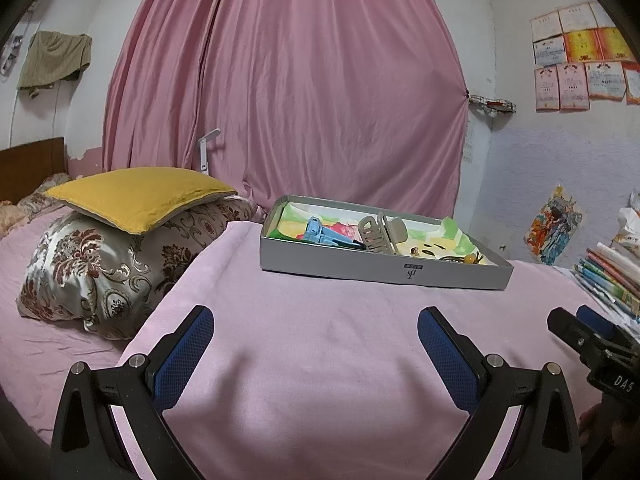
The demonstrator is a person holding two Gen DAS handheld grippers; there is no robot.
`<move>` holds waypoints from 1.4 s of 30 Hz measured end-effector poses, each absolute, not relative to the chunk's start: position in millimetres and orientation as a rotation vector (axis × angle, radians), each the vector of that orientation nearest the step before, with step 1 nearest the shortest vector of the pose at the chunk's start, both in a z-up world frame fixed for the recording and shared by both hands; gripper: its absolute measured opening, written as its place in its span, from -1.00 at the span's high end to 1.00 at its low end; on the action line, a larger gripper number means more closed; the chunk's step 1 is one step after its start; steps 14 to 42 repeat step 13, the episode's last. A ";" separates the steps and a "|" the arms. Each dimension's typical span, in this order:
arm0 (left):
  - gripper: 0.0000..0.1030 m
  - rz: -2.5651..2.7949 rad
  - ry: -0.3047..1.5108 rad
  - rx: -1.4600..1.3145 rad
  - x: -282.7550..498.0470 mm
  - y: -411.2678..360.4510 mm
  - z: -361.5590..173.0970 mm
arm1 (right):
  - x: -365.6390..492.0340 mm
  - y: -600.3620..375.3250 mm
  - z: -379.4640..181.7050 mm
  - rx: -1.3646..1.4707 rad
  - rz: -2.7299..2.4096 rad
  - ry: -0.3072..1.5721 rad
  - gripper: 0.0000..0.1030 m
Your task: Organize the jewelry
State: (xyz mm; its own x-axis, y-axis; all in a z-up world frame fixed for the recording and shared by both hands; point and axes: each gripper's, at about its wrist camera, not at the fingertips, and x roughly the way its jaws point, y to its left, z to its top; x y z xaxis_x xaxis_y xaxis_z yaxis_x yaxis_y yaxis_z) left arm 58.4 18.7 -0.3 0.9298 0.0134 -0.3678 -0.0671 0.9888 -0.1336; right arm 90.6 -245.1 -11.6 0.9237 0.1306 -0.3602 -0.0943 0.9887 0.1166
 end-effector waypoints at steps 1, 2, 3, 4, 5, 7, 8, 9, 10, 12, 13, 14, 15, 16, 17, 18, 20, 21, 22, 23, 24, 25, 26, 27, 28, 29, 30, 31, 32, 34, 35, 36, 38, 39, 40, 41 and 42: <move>-0.98 0.048 0.372 -0.134 58.0 17.3 -0.1 | 90.7 -244.0 -12.0 0.097 0.116 0.376 -0.97; -0.98 0.058 0.367 -0.124 57.5 16.2 0.3 | 90.6 -241.1 -12.4 0.096 0.116 0.376 -0.97; -0.98 0.068 0.361 -0.117 57.2 15.6 0.7 | 90.7 -243.7 -12.1 0.096 0.116 0.376 -0.97; -0.98 0.078 0.360 -0.110 56.8 15.0 0.9 | 90.7 -242.4 -12.4 0.096 0.117 0.376 -0.97; -0.98 0.085 0.361 -0.107 56.9 15.2 1.5 | 91.2 -244.2 -13.0 0.096 0.118 0.376 -0.97; -0.98 0.105 0.361 -0.099 57.2 15.3 2.3 | 91.1 -244.1 -12.9 0.097 0.118 0.376 -0.97; -0.98 0.110 0.358 -0.097 57.0 15.4 2.7 | 91.1 -244.1 -12.9 0.097 0.118 0.376 -0.97; -0.98 0.112 0.358 -0.094 57.0 15.6 3.0 | 91.0 -243.8 -13.0 0.097 0.118 0.376 -0.97; -0.98 0.113 0.360 -0.092 57.1 15.7 3.0 | 91.1 -242.7 -13.2 0.097 0.118 0.377 -0.97; -0.98 0.110 0.360 -0.090 57.0 16.3 3.2 | 91.0 -242.7 -13.1 0.096 0.118 0.377 -0.97; -0.98 0.110 0.360 -0.091 57.1 16.6 3.3 | 91.0 -243.0 -13.0 0.097 0.118 0.377 -0.97; -0.98 0.110 0.360 -0.091 57.1 16.6 3.3 | 91.0 -243.0 -13.0 0.097 0.118 0.377 -0.97; -0.98 0.110 0.360 -0.091 57.1 16.6 3.3 | 91.0 -243.0 -13.0 0.097 0.118 0.377 -0.97; -0.98 0.110 0.360 -0.091 57.1 16.6 3.3 | 91.0 -243.0 -13.0 0.097 0.118 0.377 -0.97; -0.98 0.110 0.360 -0.091 57.1 16.6 3.3 | 91.0 -243.0 -13.0 0.097 0.118 0.377 -0.97; -0.98 0.110 0.360 -0.091 57.1 16.6 3.3 | 91.0 -243.0 -13.0 0.097 0.118 0.377 -0.97; -0.98 0.110 0.360 -0.091 57.1 16.6 3.3 | 91.0 -243.0 -13.0 0.097 0.118 0.377 -0.97; -0.98 0.110 0.360 -0.091 57.1 16.6 3.3 | 91.0 -243.0 -13.0 0.097 0.118 0.377 -0.97; -0.98 0.110 0.360 -0.091 57.1 16.6 3.3 | 91.0 -243.0 -13.0 0.097 0.118 0.377 -0.97; -0.98 0.110 0.360 -0.091 57.1 16.6 3.3 | 91.0 -243.0 -13.0 0.097 0.118 0.377 -0.97; -0.98 0.110 0.360 -0.091 57.1 16.6 3.3 | 91.0 -243.0 -13.0 0.097 0.118 0.377 -0.97; -0.98 0.110 0.360 -0.091 57.1 16.6 3.3 | 91.0 -243.0 -13.0 0.097 0.118 0.377 -0.97; -0.98 0.110 0.360 -0.091 57.1 16.6 3.3 | 91.0 -243.0 -13.0 0.097 0.118 0.377 -0.97; -0.98 0.110 0.360 -0.091 57.1 16.6 3.3 | 91.0 -243.0 -13.0 0.097 0.118 0.377 -0.97; -0.98 0.110 0.360 -0.091 57.1 16.6 3.3 | 91.0 -243.0 -13.0 0.097 0.118 0.377 -0.97; -0.98 0.110 0.360 -0.091 57.1 16.6 3.3 | 91.0 -243.0 -13.0 0.097 0.118 0.377 -0.97; -0.98 0.110 0.360 -0.091 57.1 16.6 3.3 | 91.0 -243.0 -13.0 0.097 0.118 0.377 -0.97; -0.98 0.110 0.360 -0.091 57.1 16.6 3.3 | 91.0 -243.0 -13.0 0.097 0.118 0.377 -0.97; -0.98 0.110 0.360 -0.091 57.1 16.6 3.3 | 91.0 -243.0 -13.0 0.097 0.118 0.377 -0.97; -0.98 0.110 0.360 -0.091 57.1 16.6 3.3 | 91.0 -243.0 -13.0 0.097 0.118 0.377 -0.97; -0.98 0.110 0.360 -0.091 57.1 16.6 3.3 | 91.0 -243.0 -13.0 0.097 0.118 0.377 -0.97; -0.98 0.110 0.360 -0.091 57.1 16.6 3.3 | 91.0 -243.0 -13.0 0.097 0.118 0.377 -0.97; -0.98 0.110 0.360 -0.091 57.1 16.6 3.3 | 91.0 -243.0 -13.0 0.097 0.118 0.377 -0.97; -0.98 0.110 0.360 -0.091 57.1 16.6 3.3 | 91.0 -243.0 -13.0 0.097 0.118 0.377 -0.97; -0.98 0.110 0.360 -0.091 57.1 16.6 3.3 | 91.0 -243.0 -13.0 0.097 0.118 0.377 -0.97; -0.98 0.110 0.360 -0.091 57.1 16.6 3.3 | 91.0 -243.0 -13.0 0.097 0.118 0.377 -0.97; -0.98 0.110 0.360 -0.091 57.1 16.6 3.3 | 91.0 -243.0 -13.0 0.097 0.118 0.377 -0.97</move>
